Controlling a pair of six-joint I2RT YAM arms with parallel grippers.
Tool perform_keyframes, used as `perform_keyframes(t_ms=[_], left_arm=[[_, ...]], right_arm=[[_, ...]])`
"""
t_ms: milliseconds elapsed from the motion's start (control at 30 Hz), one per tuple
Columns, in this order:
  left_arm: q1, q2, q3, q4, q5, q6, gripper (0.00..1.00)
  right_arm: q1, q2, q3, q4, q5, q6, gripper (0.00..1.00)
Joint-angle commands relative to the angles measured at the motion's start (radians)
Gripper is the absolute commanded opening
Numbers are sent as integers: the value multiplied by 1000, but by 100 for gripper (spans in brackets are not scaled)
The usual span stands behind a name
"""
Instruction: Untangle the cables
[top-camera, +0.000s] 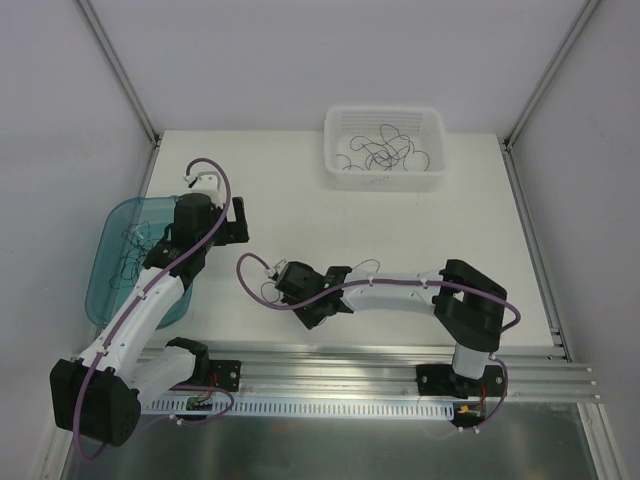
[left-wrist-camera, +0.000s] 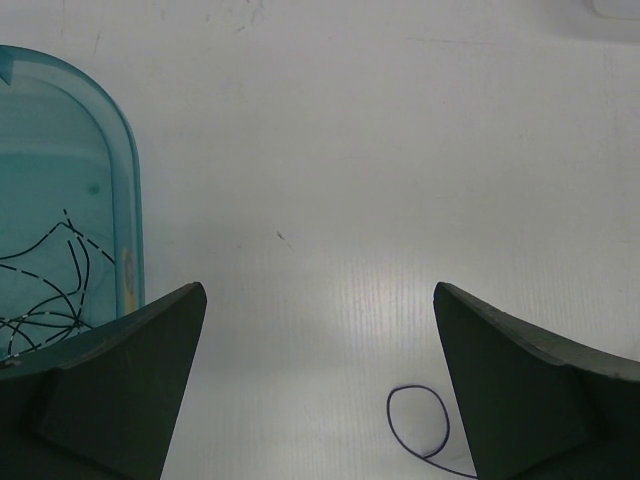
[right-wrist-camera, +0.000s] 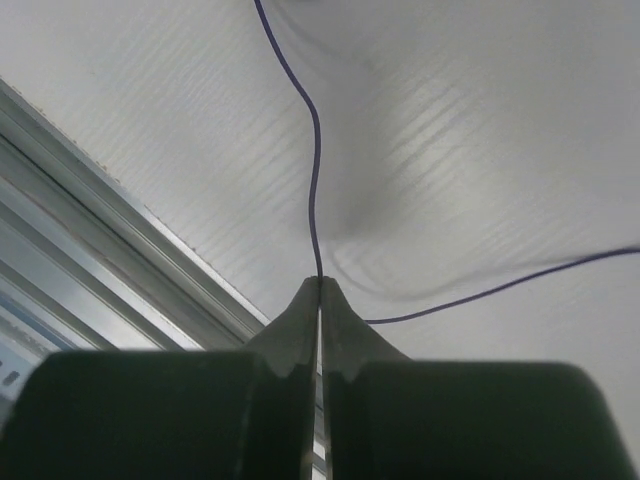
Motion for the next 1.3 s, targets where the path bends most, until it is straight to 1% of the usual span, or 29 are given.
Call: perform_keyframes(t_ms=[0, 67, 100, 133, 167, 233, 267, 333, 367, 433, 467, 500, 533, 567, 633, 700, 733, 800, 833, 900, 967, 1033, 1100, 1133, 1233, 1267], left_arm=[[10, 4, 35, 11, 28, -11, 99], [12, 8, 35, 9, 24, -8, 99], [10, 8, 35, 12, 24, -8, 99], [10, 13, 37, 11, 22, -6, 99], [10, 13, 35, 11, 24, -6, 99], [12, 13, 37, 11, 28, -8, 99], [12, 13, 35, 11, 30, -6, 99], [12, 15, 37, 11, 30, -6, 99], [10, 18, 37, 11, 31, -6, 99], [10, 21, 37, 12, 42, -6, 99], [12, 22, 38, 11, 45, -6, 99], [12, 27, 38, 11, 45, -8, 99], [12, 31, 38, 11, 48, -6, 99], [12, 32, 40, 11, 50, -8, 99], [12, 38, 38, 12, 53, -6, 99], [12, 42, 38, 11, 59, -6, 99], [12, 45, 38, 11, 62, -6, 99], [12, 50, 40, 11, 70, -8, 99], [12, 54, 40, 11, 73, -9, 99], [12, 59, 41, 11, 79, -11, 99], [12, 67, 43, 12, 83, -11, 99], [12, 73, 43, 11, 94, -11, 99], [10, 73, 43, 9, 103, -12, 99], [10, 74, 42, 12, 106, -12, 99], [10, 76, 43, 11, 112, -12, 99], [10, 78, 43, 11, 114, -12, 99]], right_arm=[[-15, -140, 66, -92, 112, -85, 1], [-33, -189, 117, -163, 178, -110, 1], [-43, -206, 140, -187, 199, -165, 1], [-65, -220, 160, -210, 222, -183, 1], [-81, -232, 210, -253, 267, -206, 1], [-119, -270, 259, -292, 302, -268, 1], [-132, -280, 319, -324, 346, -289, 1], [-170, -298, 385, -358, 399, -367, 1], [-185, -301, 449, -364, 413, -394, 1], [-237, -309, 517, -356, 430, -461, 1], [-259, -310, 548, -335, 436, -521, 1], [-300, -307, 612, -321, 437, -547, 1], [-319, -301, 640, -304, 434, -573, 1], [-337, -297, 670, -259, 434, -631, 1], [-389, -283, 752, -206, 437, -674, 1], [-438, -261, 801, -125, 410, -714, 1], [-457, -254, 839, -56, 382, -720, 1], [-506, -232, 855, 27, 350, -751, 1], [-520, -226, 859, 121, 323, -763, 1], [-570, -191, 867, 208, 286, -783, 1], [-612, -147, 907, 280, 238, -780, 1], [-674, -76, 927, 309, 214, -747, 1], [-728, -36, 921, 357, 180, -727, 1], [-745, 13, 915, 372, 174, -716, 1], [-817, 105, 882, 406, 146, -649, 5], [-836, 133, 878, 406, 122, -591, 5]])
